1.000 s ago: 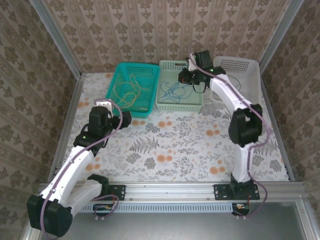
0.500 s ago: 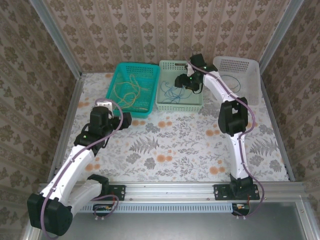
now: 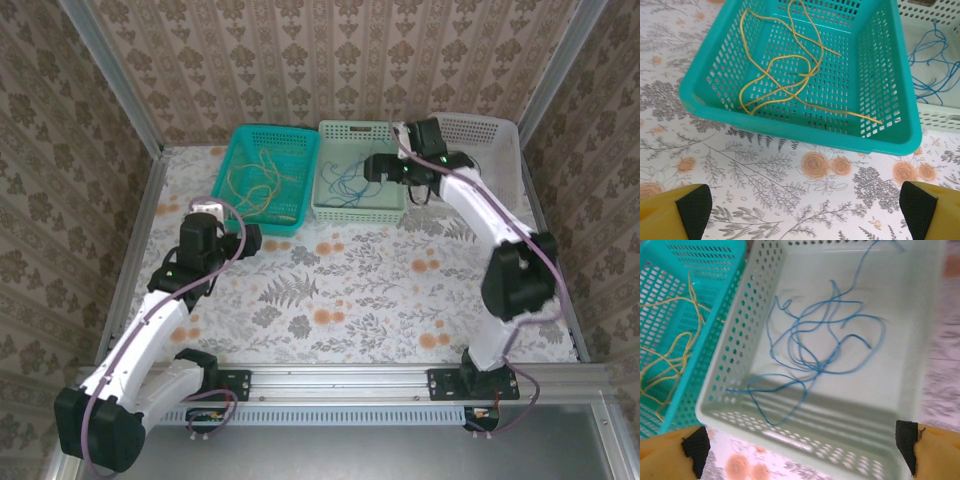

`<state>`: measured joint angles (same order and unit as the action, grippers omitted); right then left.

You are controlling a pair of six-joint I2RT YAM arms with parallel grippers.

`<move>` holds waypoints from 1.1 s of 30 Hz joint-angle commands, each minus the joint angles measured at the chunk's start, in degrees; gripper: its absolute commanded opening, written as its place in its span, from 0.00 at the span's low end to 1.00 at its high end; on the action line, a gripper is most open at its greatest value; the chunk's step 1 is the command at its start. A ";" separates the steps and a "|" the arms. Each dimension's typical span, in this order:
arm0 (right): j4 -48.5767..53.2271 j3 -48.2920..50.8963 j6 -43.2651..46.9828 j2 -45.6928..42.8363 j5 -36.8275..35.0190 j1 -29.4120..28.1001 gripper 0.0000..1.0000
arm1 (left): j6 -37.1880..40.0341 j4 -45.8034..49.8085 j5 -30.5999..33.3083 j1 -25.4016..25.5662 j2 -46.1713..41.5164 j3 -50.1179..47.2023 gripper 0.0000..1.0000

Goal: Untangle the cables

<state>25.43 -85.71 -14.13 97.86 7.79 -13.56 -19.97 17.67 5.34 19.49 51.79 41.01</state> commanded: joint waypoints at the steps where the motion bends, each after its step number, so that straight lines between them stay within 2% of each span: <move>1: -13.16 15.26 6.76 -9.43 -9.20 1.61 1.00 | 3.23 1.34 3.37 -0.81 -1.52 0.21 1.00; 5: -20.81 28.91 8.58 -20.45 -11.83 5.48 1.00 | 5.64 1.67 4.41 -1.12 -1.34 0.38 1.00; 9: -28.06 40.14 10.60 -29.27 -15.90 7.70 1.00 | 9.04 -0.09 10.73 -1.74 -1.83 -0.39 1.00; 12: -36.32 48.95 11.98 -33.82 -17.16 9.07 1.00 | 13.96 -5.63 11.65 -5.38 -1.83 -4.42 1.00; 15: -46.21 57.60 12.39 -35.28 -17.87 9.52 1.00 | 12.59 -10.66 12.03 -9.23 -0.88 -7.81 1.00; 17: -52.25 62.08 11.99 -34.71 -18.46 9.65 1.00 | 13.21 -16.23 15.82 -9.74 -0.19 -10.90 1.00; 21: -64.57 68.29 10.44 -29.83 -19.97 9.69 1.00 | 17.79 -23.78 19.00 -9.41 5.89 -14.60 1.00; 26: -72.49 66.91 11.95 -23.67 -22.11 9.70 1.00 | 19.03 -39.22 22.09 -8.30 14.83 -19.49 1.00; 27: -70.41 65.27 11.64 -22.40 -22.34 9.91 1.00 | 19.28 -39.61 22.61 -8.43 15.83 -19.28 1.00; 29: -71.71 64.36 11.84 -18.83 -21.59 9.96 1.00 | 20.29 -41.37 21.51 -8.82 17.26 -18.84 1.00; 32: -83.28 66.20 12.29 -9.75 -21.05 9.87 1.00 | 21.27 -46.13 20.13 -9.20 18.88 -19.32 1.00; 33: -82.12 65.44 12.12 -8.88 -22.22 9.83 1.00 | 21.75 -48.61 19.09 -9.38 19.42 -19.75 1.00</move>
<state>-49.01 -20.05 -2.74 85.43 -12.36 -3.90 -0.78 -21.04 24.91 10.63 70.43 21.80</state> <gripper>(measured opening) 0.997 0.997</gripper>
